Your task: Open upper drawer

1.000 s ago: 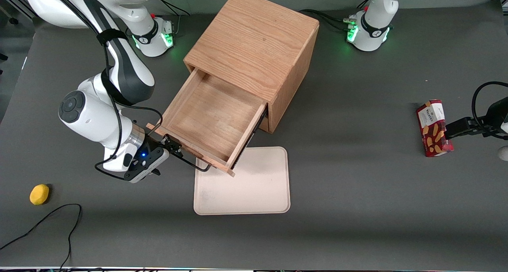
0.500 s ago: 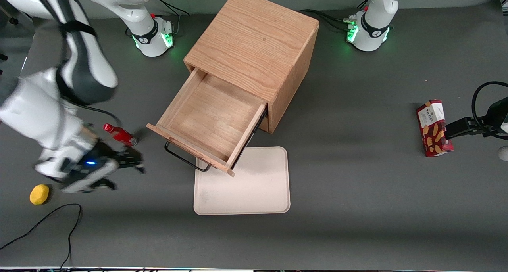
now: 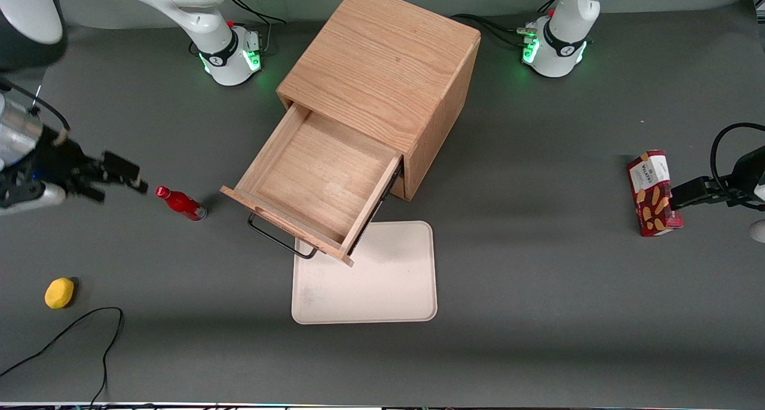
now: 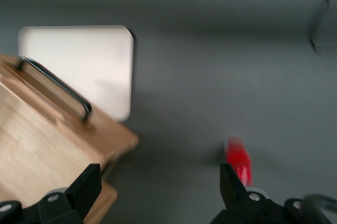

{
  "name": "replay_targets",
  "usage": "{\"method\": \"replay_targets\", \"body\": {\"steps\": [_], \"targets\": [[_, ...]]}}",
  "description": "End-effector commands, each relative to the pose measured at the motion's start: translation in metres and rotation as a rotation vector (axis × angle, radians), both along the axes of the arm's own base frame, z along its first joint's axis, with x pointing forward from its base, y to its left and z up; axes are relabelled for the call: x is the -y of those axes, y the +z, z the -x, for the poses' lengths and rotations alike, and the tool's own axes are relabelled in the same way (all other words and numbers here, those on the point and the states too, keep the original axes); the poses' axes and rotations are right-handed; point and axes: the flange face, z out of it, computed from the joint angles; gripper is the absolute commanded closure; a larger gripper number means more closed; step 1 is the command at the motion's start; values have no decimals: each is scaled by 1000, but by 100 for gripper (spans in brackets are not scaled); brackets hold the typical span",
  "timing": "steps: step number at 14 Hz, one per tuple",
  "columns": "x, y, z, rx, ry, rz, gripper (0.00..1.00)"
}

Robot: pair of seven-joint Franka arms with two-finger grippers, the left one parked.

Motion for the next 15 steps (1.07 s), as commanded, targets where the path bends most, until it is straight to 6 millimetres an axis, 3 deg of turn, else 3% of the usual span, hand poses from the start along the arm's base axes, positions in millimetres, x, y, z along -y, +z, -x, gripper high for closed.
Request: {"method": "replay_targets", "body": {"steps": [1,7,10,11,12,15], "targets": [[4,5,27,-87,-108,94,0],[11,0,27,-97,-109,129,0],[14,-4,15,-51,-107,120,0],[13,-16,5,-37,-102,116,0],[5,-43,-13,-34,-89,117,0],[-9,-76,-37,5,-21,191,0]]}}
